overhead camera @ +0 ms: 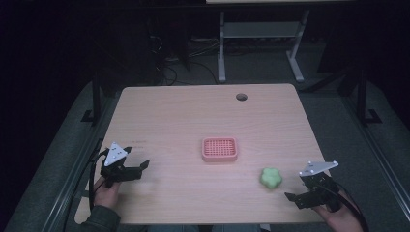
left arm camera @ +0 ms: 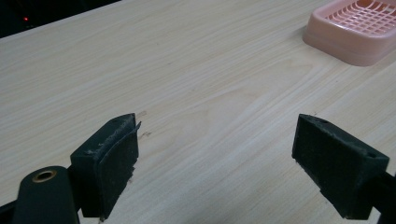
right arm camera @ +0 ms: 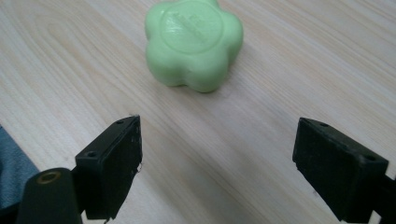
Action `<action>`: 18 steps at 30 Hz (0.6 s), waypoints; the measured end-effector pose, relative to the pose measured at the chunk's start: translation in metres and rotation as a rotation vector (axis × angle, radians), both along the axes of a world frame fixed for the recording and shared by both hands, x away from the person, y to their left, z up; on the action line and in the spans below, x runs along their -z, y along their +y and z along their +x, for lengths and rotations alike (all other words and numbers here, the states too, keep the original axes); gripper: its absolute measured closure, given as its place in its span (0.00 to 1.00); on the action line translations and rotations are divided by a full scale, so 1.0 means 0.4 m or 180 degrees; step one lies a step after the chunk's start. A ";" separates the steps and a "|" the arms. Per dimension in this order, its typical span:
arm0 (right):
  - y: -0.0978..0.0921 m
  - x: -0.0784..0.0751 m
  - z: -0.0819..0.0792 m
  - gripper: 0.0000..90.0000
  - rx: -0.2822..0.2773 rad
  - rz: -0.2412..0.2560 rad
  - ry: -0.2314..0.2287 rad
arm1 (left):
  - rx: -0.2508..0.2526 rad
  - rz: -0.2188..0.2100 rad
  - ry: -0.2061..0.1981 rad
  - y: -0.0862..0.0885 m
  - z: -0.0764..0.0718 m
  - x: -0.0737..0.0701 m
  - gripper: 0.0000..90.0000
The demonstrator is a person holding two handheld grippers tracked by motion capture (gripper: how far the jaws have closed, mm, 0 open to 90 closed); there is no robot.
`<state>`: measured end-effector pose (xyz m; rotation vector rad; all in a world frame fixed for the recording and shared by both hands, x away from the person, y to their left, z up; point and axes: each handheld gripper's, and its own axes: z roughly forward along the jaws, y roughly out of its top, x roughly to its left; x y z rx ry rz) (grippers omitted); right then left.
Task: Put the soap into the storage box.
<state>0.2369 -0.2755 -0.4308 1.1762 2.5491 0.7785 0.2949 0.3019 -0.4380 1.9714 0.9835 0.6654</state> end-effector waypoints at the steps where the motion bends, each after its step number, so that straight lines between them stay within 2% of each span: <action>1: 0.004 -0.001 0.002 0.17 -0.0009 -0.0014 0.0006 | 0.0003 0.0002 -0.0003 -0.001 0.000 0.000 0.16; 7: 0.025 -0.006 0.015 0.16 -0.0038 -0.0034 0.0057 | -0.0004 0.0008 -0.0010 0.001 0.001 -0.001 0.16; 13: 0.057 -0.007 0.034 0.16 -0.0159 -0.0197 0.0088 | -0.0018 -0.0009 -0.0012 0.001 0.000 -0.002 0.16; 18: 0.076 -0.013 0.050 0.16 -0.0190 -0.0230 0.0122 | 0.0000 0.0024 -0.0015 0.000 0.002 -0.002 0.16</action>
